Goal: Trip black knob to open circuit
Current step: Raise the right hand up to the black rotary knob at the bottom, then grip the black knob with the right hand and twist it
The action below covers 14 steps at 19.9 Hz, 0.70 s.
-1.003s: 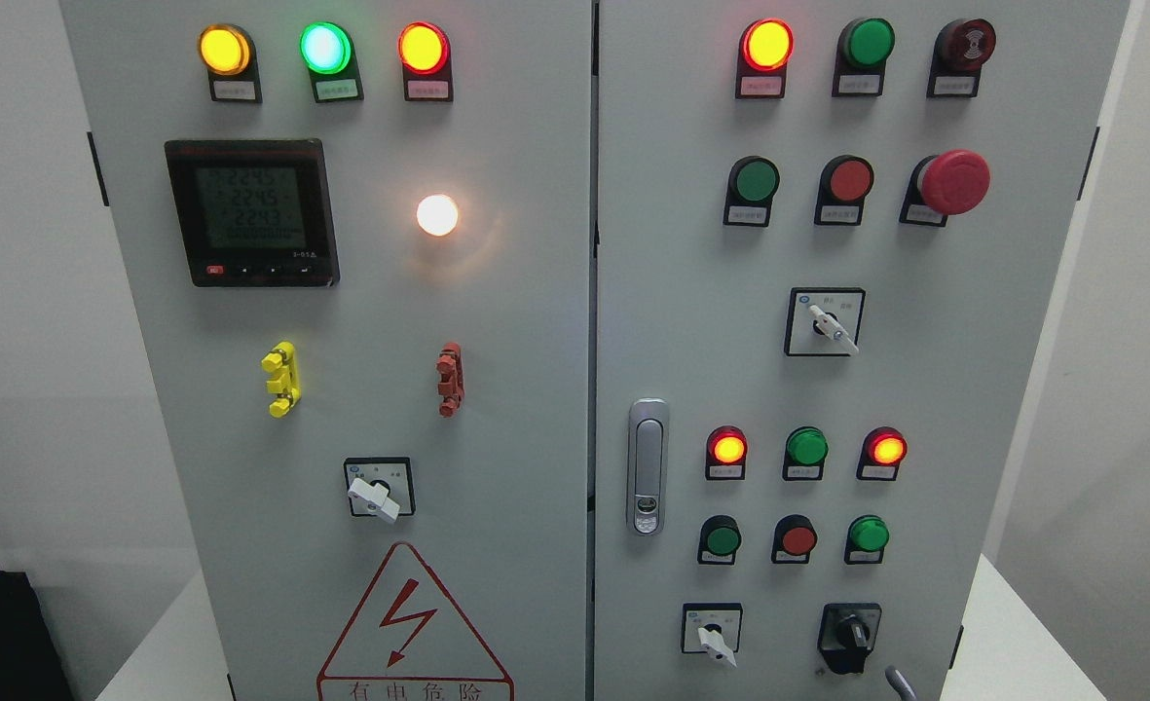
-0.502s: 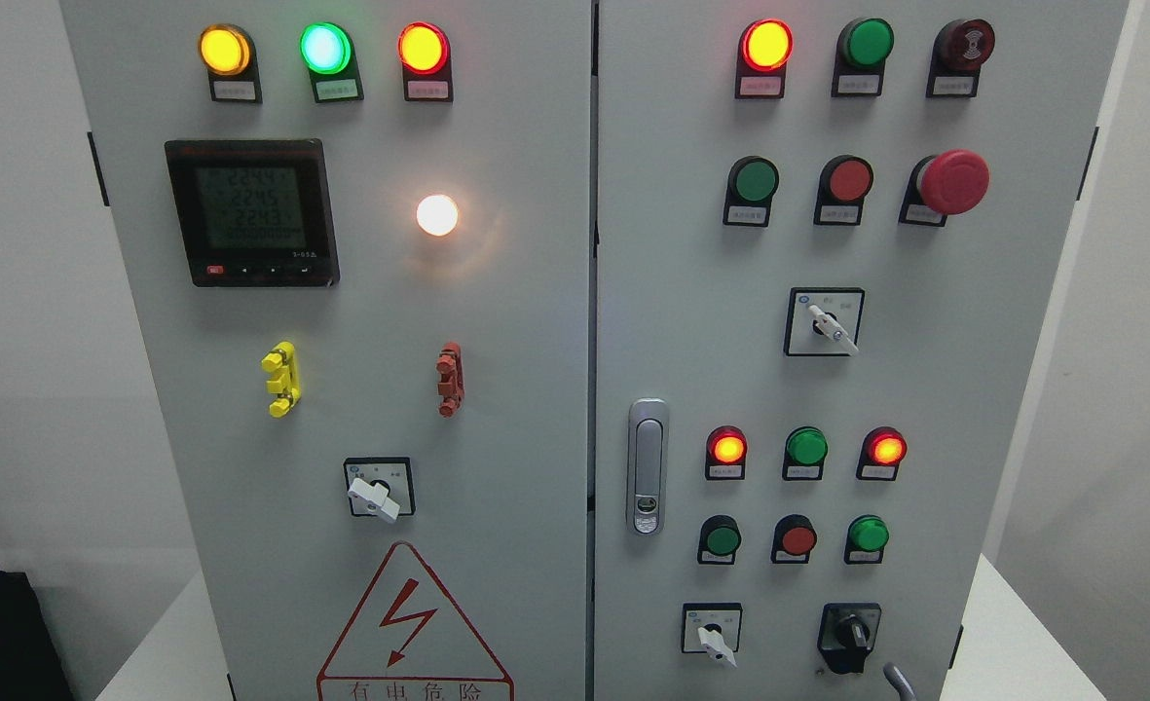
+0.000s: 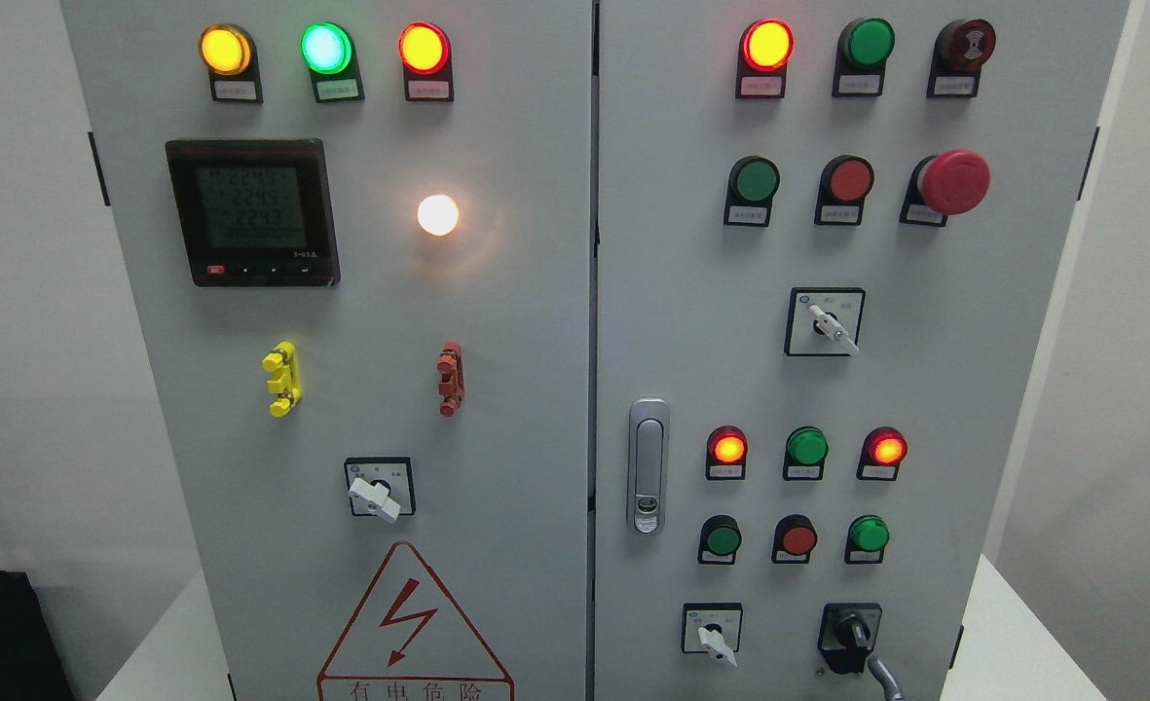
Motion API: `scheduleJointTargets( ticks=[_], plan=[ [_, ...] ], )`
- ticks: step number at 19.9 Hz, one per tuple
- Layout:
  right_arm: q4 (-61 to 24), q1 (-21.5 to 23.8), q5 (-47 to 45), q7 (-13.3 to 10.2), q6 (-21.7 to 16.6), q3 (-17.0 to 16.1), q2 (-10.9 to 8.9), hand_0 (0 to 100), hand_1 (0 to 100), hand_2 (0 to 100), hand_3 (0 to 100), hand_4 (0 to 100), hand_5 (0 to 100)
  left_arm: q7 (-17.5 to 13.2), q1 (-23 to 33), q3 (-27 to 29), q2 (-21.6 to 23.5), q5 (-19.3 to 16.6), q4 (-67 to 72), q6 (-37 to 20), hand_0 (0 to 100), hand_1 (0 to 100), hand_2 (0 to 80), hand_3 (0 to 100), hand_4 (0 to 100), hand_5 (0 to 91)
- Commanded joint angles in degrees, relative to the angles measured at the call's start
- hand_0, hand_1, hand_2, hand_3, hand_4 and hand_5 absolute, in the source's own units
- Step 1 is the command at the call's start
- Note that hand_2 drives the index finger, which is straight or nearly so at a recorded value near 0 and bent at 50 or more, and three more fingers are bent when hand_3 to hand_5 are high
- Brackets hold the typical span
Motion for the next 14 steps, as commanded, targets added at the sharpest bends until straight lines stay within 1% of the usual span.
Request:
scheduleJointTargets(
  ticks=[1, 7, 14],
  plan=[
    [-0.88, -0.38, 0.07, -0.20, -0.39, 0.48, 0.05, 0, 0, 5, 100, 100, 100, -0.02, -0.12, 0.14, 0.01, 0.05, 0.01, -0.11, 12, 39, 0.0, 0, 0, 0.0],
    [-0.88, -0.20, 0.07, -0.20, -0.39, 0.57, 0.05, 0, 0, 5, 100, 100, 100, -0.02, -0.12, 0.14, 0.01, 0.14, 0.01, -0.20, 12, 39, 0.0, 0, 0, 0.0],
    [-0.53, -0.37, 0.07, -0.20, -0.39, 1.45, 0.05, 0, 0, 5, 100, 100, 100, -0.02, -0.12, 0.14, 0.01, 0.14, 0.01, -0.20, 12, 39, 0.0, 0, 0, 0.0]
  ],
)
